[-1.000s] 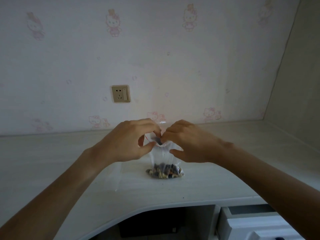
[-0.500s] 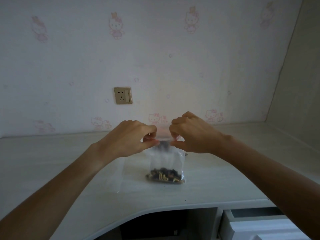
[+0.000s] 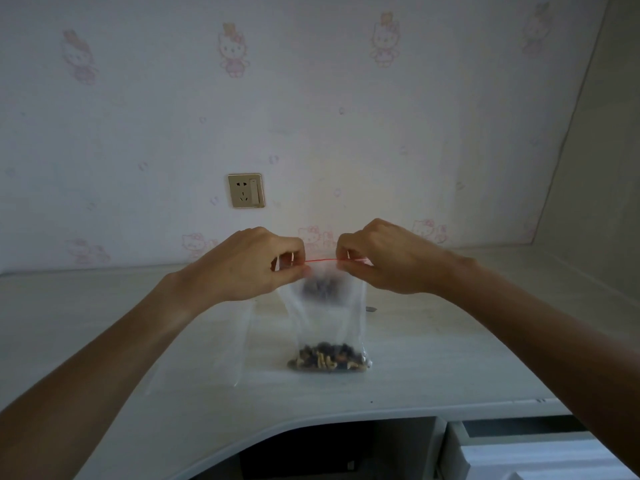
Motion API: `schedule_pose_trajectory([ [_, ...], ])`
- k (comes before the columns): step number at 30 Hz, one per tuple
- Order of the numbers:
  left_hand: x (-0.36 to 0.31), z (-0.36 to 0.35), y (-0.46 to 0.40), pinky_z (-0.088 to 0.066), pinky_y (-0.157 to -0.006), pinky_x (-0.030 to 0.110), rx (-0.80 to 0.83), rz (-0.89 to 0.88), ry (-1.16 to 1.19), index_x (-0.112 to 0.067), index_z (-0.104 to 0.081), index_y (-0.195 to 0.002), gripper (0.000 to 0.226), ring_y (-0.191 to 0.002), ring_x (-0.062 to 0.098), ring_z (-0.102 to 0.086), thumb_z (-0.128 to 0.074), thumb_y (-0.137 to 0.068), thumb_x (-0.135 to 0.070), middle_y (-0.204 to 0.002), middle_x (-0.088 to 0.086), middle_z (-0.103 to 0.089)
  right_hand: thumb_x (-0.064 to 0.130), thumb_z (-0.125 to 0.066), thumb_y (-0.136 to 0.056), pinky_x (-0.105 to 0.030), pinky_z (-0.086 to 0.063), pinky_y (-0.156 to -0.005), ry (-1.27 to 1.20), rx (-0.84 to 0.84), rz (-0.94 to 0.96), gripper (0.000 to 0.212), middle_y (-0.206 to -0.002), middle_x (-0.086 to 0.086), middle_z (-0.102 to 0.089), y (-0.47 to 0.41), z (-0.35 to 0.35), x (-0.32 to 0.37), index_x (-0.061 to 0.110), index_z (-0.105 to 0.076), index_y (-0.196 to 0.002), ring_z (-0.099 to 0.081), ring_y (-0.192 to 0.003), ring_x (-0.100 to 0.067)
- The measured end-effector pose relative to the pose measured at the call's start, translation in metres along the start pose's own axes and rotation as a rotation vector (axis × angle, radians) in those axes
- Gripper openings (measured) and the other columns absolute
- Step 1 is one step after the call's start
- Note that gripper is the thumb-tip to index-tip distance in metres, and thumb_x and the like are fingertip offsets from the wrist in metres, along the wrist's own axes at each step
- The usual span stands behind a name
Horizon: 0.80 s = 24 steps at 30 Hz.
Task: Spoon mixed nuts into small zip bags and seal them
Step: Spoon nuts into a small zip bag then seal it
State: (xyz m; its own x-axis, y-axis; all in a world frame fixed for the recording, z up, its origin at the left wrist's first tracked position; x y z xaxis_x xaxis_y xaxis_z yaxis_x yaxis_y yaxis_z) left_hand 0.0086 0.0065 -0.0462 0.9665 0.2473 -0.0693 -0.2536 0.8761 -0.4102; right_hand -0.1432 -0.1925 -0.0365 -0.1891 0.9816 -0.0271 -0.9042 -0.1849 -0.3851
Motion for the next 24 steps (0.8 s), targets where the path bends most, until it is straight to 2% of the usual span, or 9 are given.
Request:
schedule_pose_trajectory([
  [2,0.000,0.005,-0.002,-0.041,-0.059,0.021,-0.009,0.019,0.064,-0.040,-0.058,-0.076,0.029,-0.065,0.000,-0.063,-0.064,-0.090,-0.065,-0.075,-0.030,-0.064,0.031,-0.057,-0.104,-0.022,-0.047,-0.072,-0.083,0.008,-0.009,0.020,-0.092,0.005,-0.072,0.000,0.002,-0.003,0.015,-0.070,-0.102,-0.063,-0.078,-0.011],
  [5,0.000,0.009,-0.004,-0.045,-0.058,0.022,0.005,0.053,0.196,-0.037,-0.062,-0.075,0.030,-0.059,0.007,-0.066,-0.072,-0.083,-0.064,-0.072,-0.026,-0.066,0.026,-0.063,-0.102,-0.012,-0.045,-0.069,-0.282,0.011,-0.049,0.018,-0.095,0.004,-0.074,-0.001,0.004,-0.006,0.011,-0.072,-0.103,-0.065,-0.082,-0.008],
  [7,0.002,0.011,-0.004,-0.047,-0.059,0.022,0.040,0.057,0.191,-0.038,-0.063,-0.076,0.032,-0.061,0.007,-0.066,-0.074,-0.079,-0.067,-0.073,-0.024,-0.066,0.024,-0.068,-0.098,-0.013,-0.047,-0.068,-0.342,0.040,-0.053,0.016,-0.090,0.002,-0.073,-0.001,0.006,-0.007,0.009,-0.073,-0.098,-0.066,-0.081,-0.011],
  [9,0.004,0.011,-0.003,-0.046,-0.060,0.022,0.057,0.057,0.165,-0.037,-0.061,-0.075,0.032,-0.065,0.005,-0.064,-0.079,-0.078,-0.064,-0.076,-0.026,-0.066,0.025,-0.072,-0.096,-0.021,-0.052,-0.071,-0.346,0.085,-0.058,0.017,-0.087,0.000,-0.072,-0.001,0.008,-0.007,0.008,-0.073,-0.093,-0.065,-0.080,-0.013],
  [12,0.005,0.012,-0.003,-0.049,-0.061,0.025,0.062,0.051,0.147,-0.036,-0.060,-0.074,0.032,-0.072,0.004,-0.064,-0.082,-0.077,-0.060,-0.080,-0.027,-0.065,0.032,-0.074,-0.093,-0.026,-0.052,-0.073,-0.275,0.117,-0.036,0.021,-0.084,0.002,-0.070,-0.001,0.011,-0.005,0.012,-0.070,-0.086,-0.063,-0.079,-0.013],
  [15,0.003,0.013,-0.003,-0.057,-0.067,0.031,0.046,0.026,0.151,-0.037,-0.058,-0.075,0.033,-0.075,0.006,-0.065,-0.083,-0.077,-0.059,-0.082,-0.024,-0.066,0.041,-0.076,-0.090,-0.011,-0.038,-0.070,-0.130,0.114,0.012,0.025,-0.083,0.008,-0.067,-0.002,0.014,-0.003,0.017,-0.070,-0.086,-0.058,-0.079,-0.009],
  [17,0.003,0.015,-0.003,-0.057,-0.068,0.033,0.042,0.001,0.152,-0.036,-0.057,-0.075,0.033,-0.076,0.007,-0.066,-0.083,-0.078,-0.057,-0.081,-0.022,-0.066,0.042,-0.078,-0.088,-0.009,-0.034,-0.072,-0.074,0.104,0.045,0.024,-0.082,0.010,-0.066,-0.003,0.018,-0.003,0.019,-0.072,-0.087,-0.055,-0.081,-0.008],
  [20,0.006,0.017,-0.002,-0.059,-0.069,0.037,0.047,-0.005,0.143,-0.037,-0.055,-0.073,0.034,-0.077,0.005,-0.066,-0.083,-0.078,-0.055,-0.079,-0.021,-0.065,0.039,-0.080,-0.086,-0.021,-0.037,-0.080,-0.010,0.103,0.086,0.019,-0.083,0.012,-0.069,-0.004,0.023,-0.005,0.022,-0.071,-0.087,-0.054,-0.087,-0.008],
  [24,0.007,0.017,-0.002,-0.059,-0.071,0.037,0.034,0.009,0.179,-0.036,-0.055,-0.074,0.033,-0.077,0.006,-0.067,-0.083,-0.077,-0.054,-0.082,-0.021,-0.065,0.043,-0.077,-0.088,-0.024,-0.036,-0.091,0.089,0.127,0.091,0.020,-0.090,0.014,-0.067,-0.004,0.026,-0.007,0.025,-0.069,-0.092,-0.054,-0.092,-0.007],
])
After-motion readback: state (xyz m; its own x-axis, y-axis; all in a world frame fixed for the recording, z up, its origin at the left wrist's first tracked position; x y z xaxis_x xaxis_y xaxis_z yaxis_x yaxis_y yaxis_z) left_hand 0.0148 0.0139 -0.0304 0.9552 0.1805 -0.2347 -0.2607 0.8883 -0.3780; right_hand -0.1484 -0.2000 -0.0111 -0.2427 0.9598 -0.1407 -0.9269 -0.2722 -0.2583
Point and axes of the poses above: each hand's wrist, its own y-axis away from the middle knuckle, its own z-axis out of the back of the hand, x = y × z, the point moved 1 cm from there along -y, towards the middle knuckle
